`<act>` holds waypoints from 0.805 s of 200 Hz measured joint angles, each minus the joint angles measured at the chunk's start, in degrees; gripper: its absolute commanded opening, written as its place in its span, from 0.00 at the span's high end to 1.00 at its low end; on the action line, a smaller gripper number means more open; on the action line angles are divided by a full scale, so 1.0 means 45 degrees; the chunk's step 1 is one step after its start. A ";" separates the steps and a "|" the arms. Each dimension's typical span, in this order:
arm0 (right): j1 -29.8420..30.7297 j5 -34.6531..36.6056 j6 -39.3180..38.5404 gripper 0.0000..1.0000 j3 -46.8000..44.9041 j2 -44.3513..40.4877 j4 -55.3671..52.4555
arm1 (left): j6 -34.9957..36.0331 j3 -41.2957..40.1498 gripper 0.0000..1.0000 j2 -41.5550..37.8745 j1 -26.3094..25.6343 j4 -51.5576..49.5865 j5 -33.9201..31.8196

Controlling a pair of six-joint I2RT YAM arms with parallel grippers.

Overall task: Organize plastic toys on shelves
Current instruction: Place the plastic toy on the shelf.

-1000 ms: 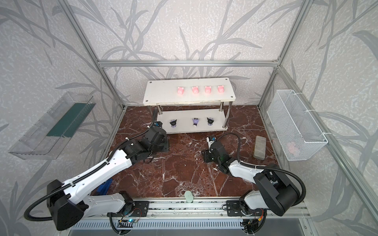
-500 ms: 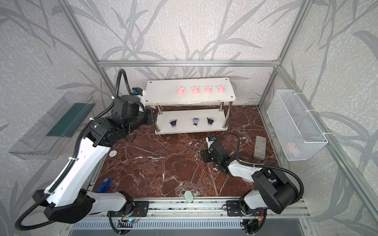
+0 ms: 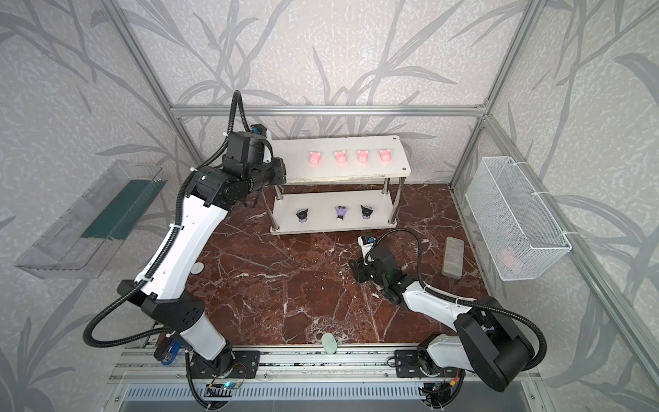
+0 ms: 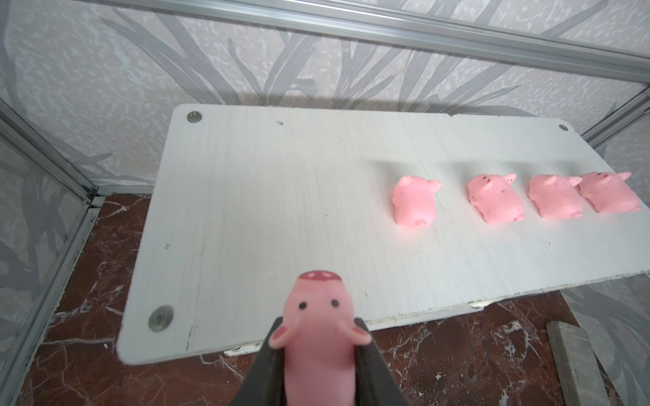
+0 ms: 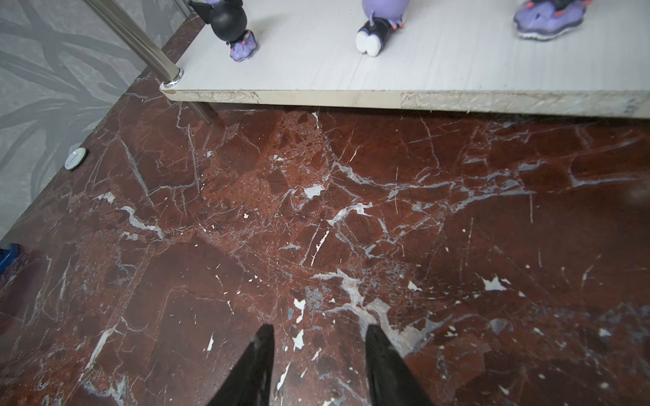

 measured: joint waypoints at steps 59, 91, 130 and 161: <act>0.0000 0.0039 -0.0170 0.56 0.0034 0.0000 -0.0053 | 0.0223 0.2856 0.72 0.2123 0.0068 -0.0520 -0.0277; 0.0000 0.0107 -0.0185 0.56 0.0034 0.0000 -0.0053 | 0.0335 0.3293 0.72 0.2880 0.0165 -0.0733 -0.0442; 0.0000 0.0160 -0.0228 0.56 0.0034 0.0005 -0.0053 | 0.0398 0.3303 0.72 0.3337 0.0335 -0.0763 -0.0733; 0.0000 0.0160 -0.0228 0.56 0.0034 0.0044 -0.0053 | 0.0427 0.3308 0.72 0.3453 0.0491 -0.0758 -0.0850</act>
